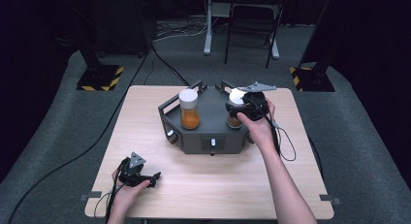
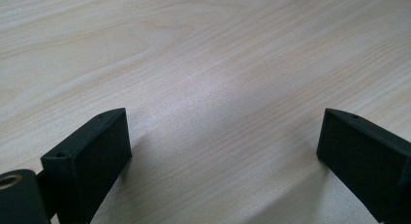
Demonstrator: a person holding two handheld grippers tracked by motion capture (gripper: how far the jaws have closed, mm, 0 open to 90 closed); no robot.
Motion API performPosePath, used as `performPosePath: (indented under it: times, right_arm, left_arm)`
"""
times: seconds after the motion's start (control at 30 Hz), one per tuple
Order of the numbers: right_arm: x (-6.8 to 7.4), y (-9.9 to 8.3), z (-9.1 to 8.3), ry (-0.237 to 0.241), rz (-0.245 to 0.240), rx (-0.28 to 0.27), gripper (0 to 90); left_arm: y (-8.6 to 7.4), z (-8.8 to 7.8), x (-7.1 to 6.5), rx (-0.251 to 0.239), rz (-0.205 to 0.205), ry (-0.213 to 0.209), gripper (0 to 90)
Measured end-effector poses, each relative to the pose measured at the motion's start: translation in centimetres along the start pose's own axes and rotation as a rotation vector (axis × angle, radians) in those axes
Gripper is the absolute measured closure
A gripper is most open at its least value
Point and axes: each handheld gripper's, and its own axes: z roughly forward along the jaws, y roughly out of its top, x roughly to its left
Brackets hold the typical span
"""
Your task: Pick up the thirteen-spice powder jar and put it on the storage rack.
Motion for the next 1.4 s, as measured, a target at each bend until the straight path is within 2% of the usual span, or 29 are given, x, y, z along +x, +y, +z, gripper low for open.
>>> performPosePath:
  times: [0.1, 0.27, 0.5, 0.77, 1.4]
  right_arm:
    - [0.1, 0.0, -0.4, -0.005, -0.006, 0.000, 12.8]
    - [0.0, -0.1, -1.1, -0.011, 0.003, 0.003, 6.7]
    - [-0.3, -0.7, -2.2, 0.018, -0.011, 0.006, 6.0]
    - [-0.6, -2.3, -3.4, 0.013, -0.022, -0.009, 5.4]
    - [-1.9, -7.2, -5.2, -0.001, 0.024, -0.026, 4.9]
  left_arm:
    - [0.0, 0.0, 0.0, 0.000, 0.000, 0.000, 5.2]
    - [0.0, 0.0, 0.0, 0.000, 0.001, 0.000, 5.2]
    - [0.0, 0.0, 0.0, 0.000, 0.001, 0.000, 5.2]
    - [0.0, 0.0, 0.0, 0.000, 0.001, 0.001, 5.2]
    - [0.0, 0.0, -0.1, 0.001, -0.001, 0.003, 5.0]
